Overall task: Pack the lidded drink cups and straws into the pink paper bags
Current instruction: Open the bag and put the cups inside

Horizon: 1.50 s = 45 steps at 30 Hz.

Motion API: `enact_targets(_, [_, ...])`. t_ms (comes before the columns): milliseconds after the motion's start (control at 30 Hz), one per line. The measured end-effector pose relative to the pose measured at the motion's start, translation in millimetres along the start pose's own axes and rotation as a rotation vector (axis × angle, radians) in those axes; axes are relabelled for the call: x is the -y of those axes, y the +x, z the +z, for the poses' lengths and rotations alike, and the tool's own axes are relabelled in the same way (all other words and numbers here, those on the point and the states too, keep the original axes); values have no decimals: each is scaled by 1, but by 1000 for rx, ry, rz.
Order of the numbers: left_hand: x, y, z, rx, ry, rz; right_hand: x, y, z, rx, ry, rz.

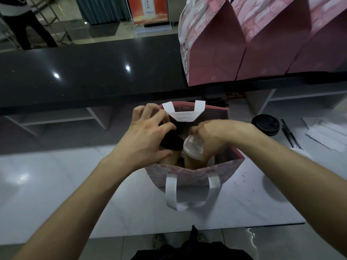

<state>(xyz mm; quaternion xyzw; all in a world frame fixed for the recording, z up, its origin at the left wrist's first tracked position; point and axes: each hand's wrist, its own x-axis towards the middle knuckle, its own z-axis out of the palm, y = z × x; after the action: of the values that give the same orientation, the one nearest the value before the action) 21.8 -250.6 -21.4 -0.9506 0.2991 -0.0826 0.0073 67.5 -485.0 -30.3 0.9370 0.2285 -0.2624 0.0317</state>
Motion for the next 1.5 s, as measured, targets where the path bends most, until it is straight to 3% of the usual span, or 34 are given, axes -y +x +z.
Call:
enact_targets(67, [-1, 4, -1, 40, -77, 32, 1, -3, 3, 6, -13, -3])
enact_targets(167, [-7, 17, 1, 333, -137, 4, 4, -8, 9, 19, -35, 13])
enact_targets(400, [-9, 20, 23, 560, 248, 119, 9, -20, 17, -25, -68, 13])
enact_targets(533, [-7, 9, 20, 571, 328, 182, 7, -22, 21, -83, -130, 33])
enact_targets(833, [-11, 2, 12, 583, 269, 206, 16, -23, 16, -29, -102, 0])
enact_targets(933, [-13, 1, 9, 591, 239, 192, 27, -18, 19, 47, -142, 16])
enact_targets(1067, [-13, 2, 9, 595, 219, 176, 33, -15, 17, 133, -14, 62])
enact_targets(1267, [-8, 1, 13, 570, 189, 120, 27, -13, 15, -40, -103, 35])
enact_targets(1400, [-10, 1, 19, 553, 208, 169, 25, -5, 21, 160, -23, 88])
enact_targets(1500, [-5, 3, 21, 529, 203, 166, 28, -5, 26, 73, 23, 71])
